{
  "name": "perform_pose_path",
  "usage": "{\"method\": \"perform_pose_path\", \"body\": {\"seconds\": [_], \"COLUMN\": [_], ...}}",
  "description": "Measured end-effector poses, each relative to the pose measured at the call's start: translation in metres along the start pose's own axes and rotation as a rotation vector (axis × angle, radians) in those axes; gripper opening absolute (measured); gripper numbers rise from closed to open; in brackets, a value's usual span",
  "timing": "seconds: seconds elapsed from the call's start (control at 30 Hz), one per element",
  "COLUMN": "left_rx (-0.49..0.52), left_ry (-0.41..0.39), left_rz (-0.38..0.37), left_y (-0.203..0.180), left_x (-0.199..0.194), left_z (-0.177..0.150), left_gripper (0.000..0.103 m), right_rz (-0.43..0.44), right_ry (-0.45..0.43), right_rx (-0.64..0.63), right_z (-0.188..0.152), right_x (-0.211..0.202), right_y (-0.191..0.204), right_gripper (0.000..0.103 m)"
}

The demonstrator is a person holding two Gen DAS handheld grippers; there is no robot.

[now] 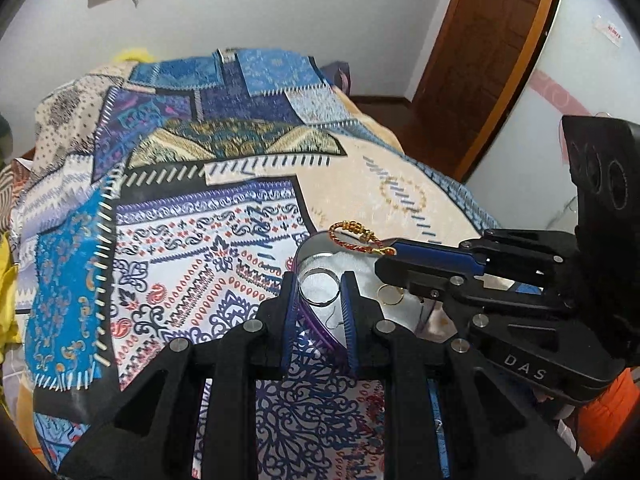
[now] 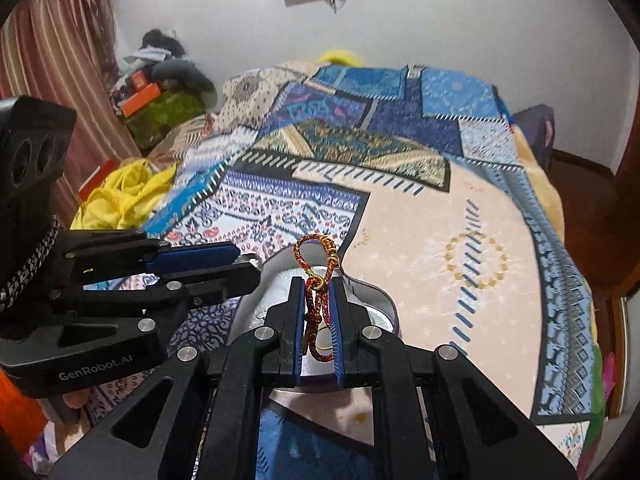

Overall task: Organize jewelry
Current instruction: 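Lower both held pieces into the heart tin and open both tools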

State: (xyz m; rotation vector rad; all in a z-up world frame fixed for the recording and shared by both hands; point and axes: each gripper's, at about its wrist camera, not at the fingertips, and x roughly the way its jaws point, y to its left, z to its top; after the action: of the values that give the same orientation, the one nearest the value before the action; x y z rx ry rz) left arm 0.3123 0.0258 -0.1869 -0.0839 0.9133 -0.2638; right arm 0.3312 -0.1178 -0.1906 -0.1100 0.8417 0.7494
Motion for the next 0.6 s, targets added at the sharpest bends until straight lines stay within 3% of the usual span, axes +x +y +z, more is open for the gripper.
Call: {"method": "perform_pose_path", "body": {"seconds": [0.37,0.6], "left_rx": [0.003,0.012], "left_ry": [0.039,0.018], "left_rz": [-0.019,-0.012], "left_y": [0.0,-0.002], "left_x": [0.009,-0.007], "left_z": [0.001,0.001], "left_gripper": [0.02,0.02], "right_rz": [0.009,0.021], "right_ry": [0.059,0.112], "right_rx": [-0.013,0.013], "right_z": [-0.001,0.002], "right_x": [0.009,0.011], "right_y": [0.0,-0.001], "right_gripper": [0.011,0.014]}}
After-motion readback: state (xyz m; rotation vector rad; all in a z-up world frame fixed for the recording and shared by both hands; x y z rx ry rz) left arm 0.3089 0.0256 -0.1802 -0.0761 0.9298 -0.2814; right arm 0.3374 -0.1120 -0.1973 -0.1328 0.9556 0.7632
